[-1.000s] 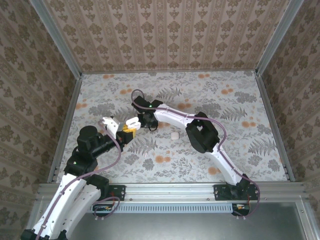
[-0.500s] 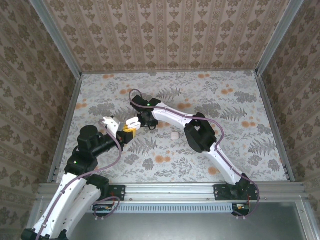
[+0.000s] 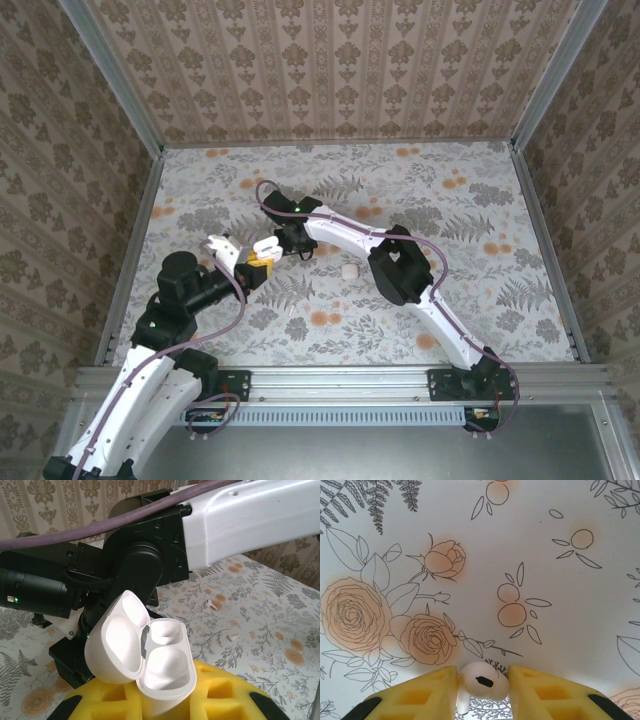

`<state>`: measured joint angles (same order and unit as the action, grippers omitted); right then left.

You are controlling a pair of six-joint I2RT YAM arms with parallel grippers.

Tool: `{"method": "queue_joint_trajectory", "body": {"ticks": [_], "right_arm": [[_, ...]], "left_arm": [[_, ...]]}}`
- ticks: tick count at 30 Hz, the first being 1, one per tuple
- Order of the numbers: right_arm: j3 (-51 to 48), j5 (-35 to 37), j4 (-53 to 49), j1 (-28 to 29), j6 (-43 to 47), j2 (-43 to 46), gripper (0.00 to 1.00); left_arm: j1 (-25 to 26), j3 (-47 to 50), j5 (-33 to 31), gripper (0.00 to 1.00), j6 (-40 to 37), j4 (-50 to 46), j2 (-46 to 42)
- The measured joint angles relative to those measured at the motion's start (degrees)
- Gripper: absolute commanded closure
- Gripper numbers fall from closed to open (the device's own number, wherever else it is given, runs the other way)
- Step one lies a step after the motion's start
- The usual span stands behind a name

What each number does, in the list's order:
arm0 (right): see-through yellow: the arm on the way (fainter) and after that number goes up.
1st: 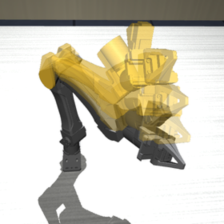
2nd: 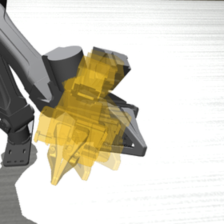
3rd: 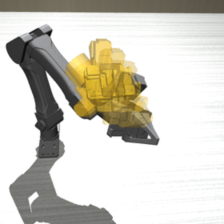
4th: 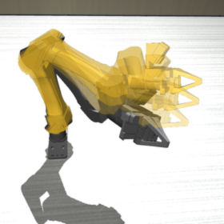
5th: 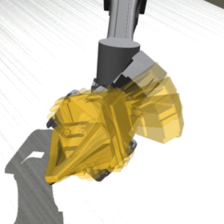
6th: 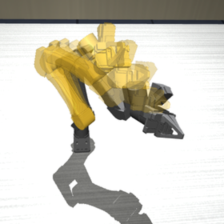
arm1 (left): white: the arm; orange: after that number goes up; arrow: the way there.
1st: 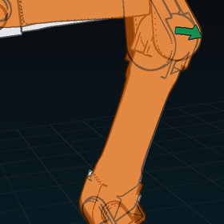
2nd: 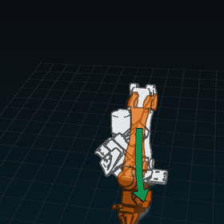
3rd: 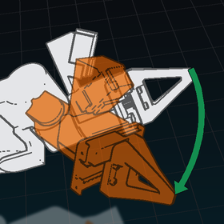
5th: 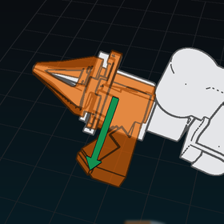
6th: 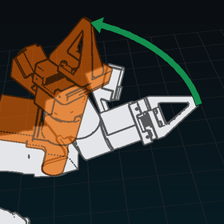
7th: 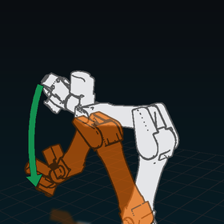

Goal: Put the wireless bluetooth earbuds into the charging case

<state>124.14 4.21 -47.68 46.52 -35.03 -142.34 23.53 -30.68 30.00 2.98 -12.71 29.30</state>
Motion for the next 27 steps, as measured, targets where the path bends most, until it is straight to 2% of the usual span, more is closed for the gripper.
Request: {"method": "queue_joint_trajectory", "body": {"ticks": [11,19,27], "right_arm": [[-17.0,-0.2,6.0,-3.9,3.9,10.0,0.71],[-28.7,1.0,9.9,-6.7,5.0,20.3,0.72],[-35.3,3.7,12.6,-6.7,5.5,32.3,0.72]], "left_arm": [[0.0,1.0,2.4,1.0,0.9,3.4,1.6],[0.0,3.0,4.4,1.0,3.5,11.1,6.7],[1.6,3.3,4.7,1.0,5.0,18.6,11.3]]}}
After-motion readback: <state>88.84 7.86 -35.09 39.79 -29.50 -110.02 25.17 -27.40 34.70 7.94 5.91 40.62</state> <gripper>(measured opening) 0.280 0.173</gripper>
